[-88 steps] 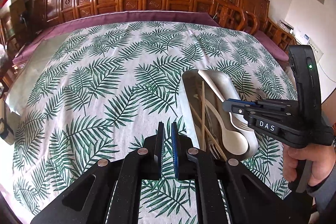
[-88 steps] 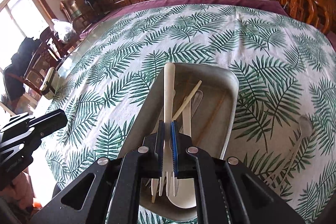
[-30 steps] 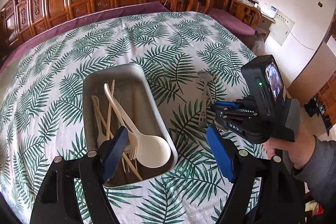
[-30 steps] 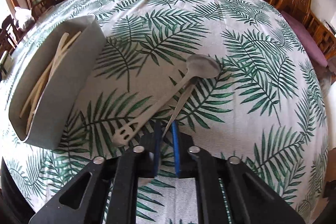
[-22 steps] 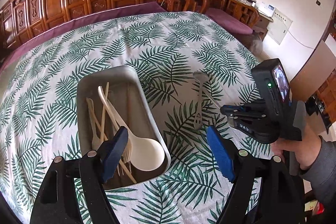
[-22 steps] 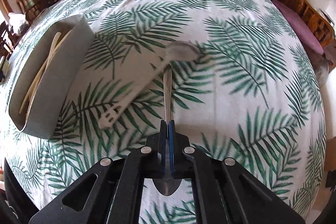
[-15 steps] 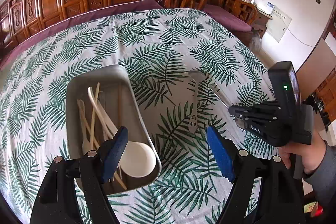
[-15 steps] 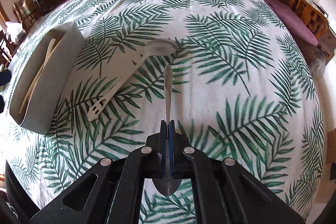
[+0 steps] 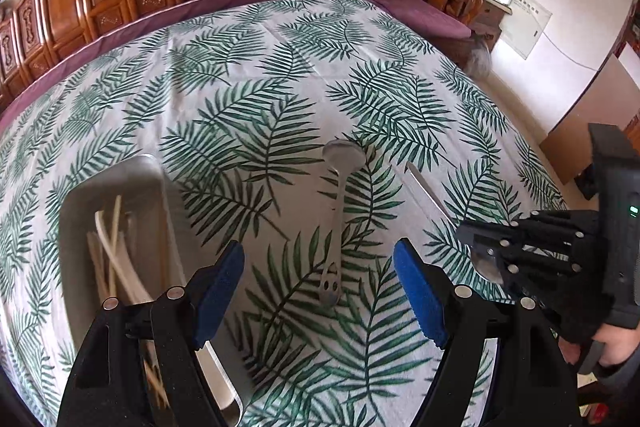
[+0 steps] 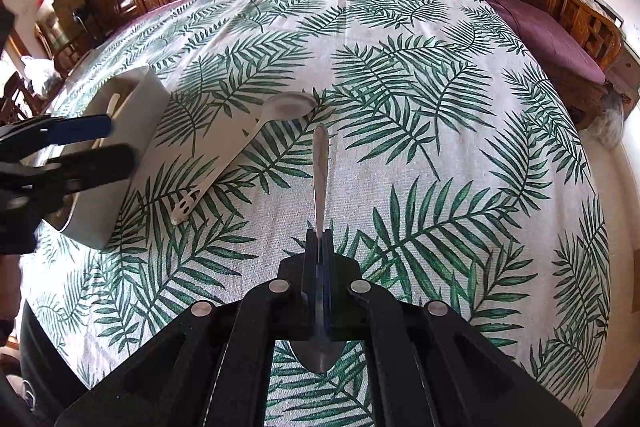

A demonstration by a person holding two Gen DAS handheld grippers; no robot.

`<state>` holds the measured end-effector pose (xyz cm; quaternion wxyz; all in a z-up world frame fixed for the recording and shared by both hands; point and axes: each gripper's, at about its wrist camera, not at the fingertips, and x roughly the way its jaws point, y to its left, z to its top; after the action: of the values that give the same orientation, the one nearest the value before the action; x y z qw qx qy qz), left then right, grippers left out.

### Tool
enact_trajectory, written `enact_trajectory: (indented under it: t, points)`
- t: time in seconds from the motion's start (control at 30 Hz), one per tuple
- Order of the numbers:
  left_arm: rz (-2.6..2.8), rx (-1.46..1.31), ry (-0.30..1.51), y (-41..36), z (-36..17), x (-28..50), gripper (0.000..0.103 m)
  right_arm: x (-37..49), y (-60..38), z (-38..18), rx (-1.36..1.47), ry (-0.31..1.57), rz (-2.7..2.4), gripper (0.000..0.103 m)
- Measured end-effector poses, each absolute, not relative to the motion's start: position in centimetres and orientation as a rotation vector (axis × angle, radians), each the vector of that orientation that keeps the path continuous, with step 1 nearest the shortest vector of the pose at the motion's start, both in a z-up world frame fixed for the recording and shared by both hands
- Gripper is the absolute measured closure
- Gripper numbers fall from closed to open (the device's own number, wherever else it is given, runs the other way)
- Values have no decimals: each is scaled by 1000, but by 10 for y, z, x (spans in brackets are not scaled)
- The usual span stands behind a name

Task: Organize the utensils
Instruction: 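Grasp a metal spoon on the cloth with the left gripper while the right lifts its spoon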

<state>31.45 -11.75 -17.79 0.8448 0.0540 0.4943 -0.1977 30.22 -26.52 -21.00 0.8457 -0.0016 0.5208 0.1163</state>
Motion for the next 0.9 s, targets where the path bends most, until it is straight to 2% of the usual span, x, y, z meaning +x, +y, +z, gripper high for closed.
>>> enact_trajectory:
  t: [0.17, 0.23, 0.43, 0.63, 0.9]
  points:
    - [-428, 150, 1074, -139, -193, 331, 40, 300, -272, -206, 17, 1090, 256, 100]
    - [-418, 163, 1084, -145, -200, 337, 50, 299, -274, -207, 25, 1088, 259, 100]
    - [-405, 163, 1121, -158, -219, 354, 67, 296, -280, -211, 51, 1094, 269, 100]
    - [-405, 162, 1136, -166, -228, 366, 77, 292, -287, -210, 68, 1091, 273, 100]
    - [-400, 169, 1138, -175, -231, 375, 83, 292, -291, -207, 79, 1084, 272, 100]
